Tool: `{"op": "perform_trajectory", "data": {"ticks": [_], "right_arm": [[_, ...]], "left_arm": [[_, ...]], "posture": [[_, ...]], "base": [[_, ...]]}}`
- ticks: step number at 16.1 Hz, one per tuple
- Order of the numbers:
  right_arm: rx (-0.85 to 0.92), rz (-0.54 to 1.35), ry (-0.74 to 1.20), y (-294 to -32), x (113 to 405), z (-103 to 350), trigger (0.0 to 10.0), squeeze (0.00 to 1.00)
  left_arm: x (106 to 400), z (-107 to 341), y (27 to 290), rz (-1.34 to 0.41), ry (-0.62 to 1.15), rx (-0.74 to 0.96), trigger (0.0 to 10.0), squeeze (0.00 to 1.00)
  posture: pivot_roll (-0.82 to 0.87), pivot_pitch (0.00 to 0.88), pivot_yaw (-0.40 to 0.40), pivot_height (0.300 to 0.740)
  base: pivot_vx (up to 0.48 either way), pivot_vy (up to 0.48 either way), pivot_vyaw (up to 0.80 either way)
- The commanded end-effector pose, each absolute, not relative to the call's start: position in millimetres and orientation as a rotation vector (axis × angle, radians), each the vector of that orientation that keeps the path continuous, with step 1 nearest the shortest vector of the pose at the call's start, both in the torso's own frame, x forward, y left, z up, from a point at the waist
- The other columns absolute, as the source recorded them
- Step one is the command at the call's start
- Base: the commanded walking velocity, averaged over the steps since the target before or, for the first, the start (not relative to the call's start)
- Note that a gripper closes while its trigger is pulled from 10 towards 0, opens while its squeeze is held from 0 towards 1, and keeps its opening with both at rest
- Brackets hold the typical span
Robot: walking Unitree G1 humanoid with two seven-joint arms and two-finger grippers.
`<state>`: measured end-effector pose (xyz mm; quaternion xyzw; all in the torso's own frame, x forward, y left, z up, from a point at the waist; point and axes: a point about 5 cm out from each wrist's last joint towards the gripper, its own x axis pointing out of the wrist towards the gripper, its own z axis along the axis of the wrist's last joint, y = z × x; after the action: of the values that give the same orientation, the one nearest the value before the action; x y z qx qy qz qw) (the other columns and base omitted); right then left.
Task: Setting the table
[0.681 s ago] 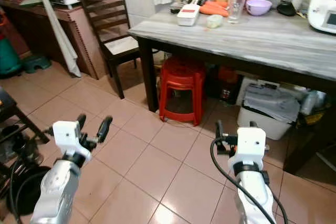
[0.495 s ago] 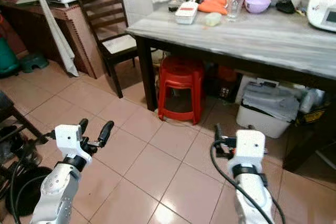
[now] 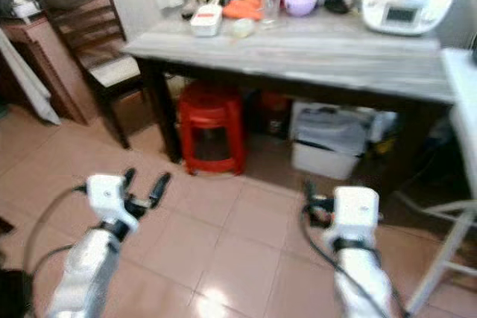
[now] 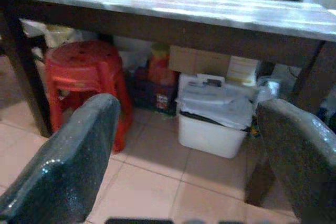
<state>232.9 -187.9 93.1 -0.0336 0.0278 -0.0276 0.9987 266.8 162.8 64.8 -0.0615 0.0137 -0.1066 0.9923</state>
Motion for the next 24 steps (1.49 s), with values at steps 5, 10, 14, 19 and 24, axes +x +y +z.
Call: {"op": "perform_trajectory", "data": {"ticks": [5, 10, 14, 19, 24], "right_arm": [[-0.08, -0.066, 0.05, -187.7, 236.5, 92.7, 10.0, 0.0], [-0.047, -0.063, 0.039, -186.4, 234.9, 94.3, 10.0, 0.0], [-0.027, -0.07, 0.036, -187.9, 235.1, 95.0, 10.0, 0.0], [-0.021, -0.072, 0.046, -187.5, 234.8, 93.8, 10.0, 0.0], [-0.017, -0.069, 0.042, -187.2, 235.3, 94.7, 10.0, 0.0]], "left_arm": [[269.8, 70.3, 163.1, -0.21, 0.015, -0.132, 10.0, 0.0], [272.5, 71.1, 160.9, -0.216, 0.015, -0.136, 10.0, 0.0], [273.2, 71.4, 157.5, -0.229, 0.018, -0.14, 10.0, 0.0], [273.5, 71.0, 157.0, -0.235, 0.023, -0.143, 10.0, 0.0], [273.9, 70.0, 155.9, -0.236, 0.03, -0.147, 10.0, 0.0]], "posture": [[-0.12, 0.0, 0.073, 0.74], [-0.12, 0.0, 0.075, 0.74], [-0.13, 0.0, 0.078, 0.74], [-0.13, 0.0, 0.08, 0.74], [-0.13, 0.0, 0.078, 0.74]], "base": [[0.0, -0.322, 0.0], [0.0, -0.323, 0.0], [0.0, -0.322, 0.0], [0.0, -0.323, -0.45], [0.0, -0.324, -0.12]]}}
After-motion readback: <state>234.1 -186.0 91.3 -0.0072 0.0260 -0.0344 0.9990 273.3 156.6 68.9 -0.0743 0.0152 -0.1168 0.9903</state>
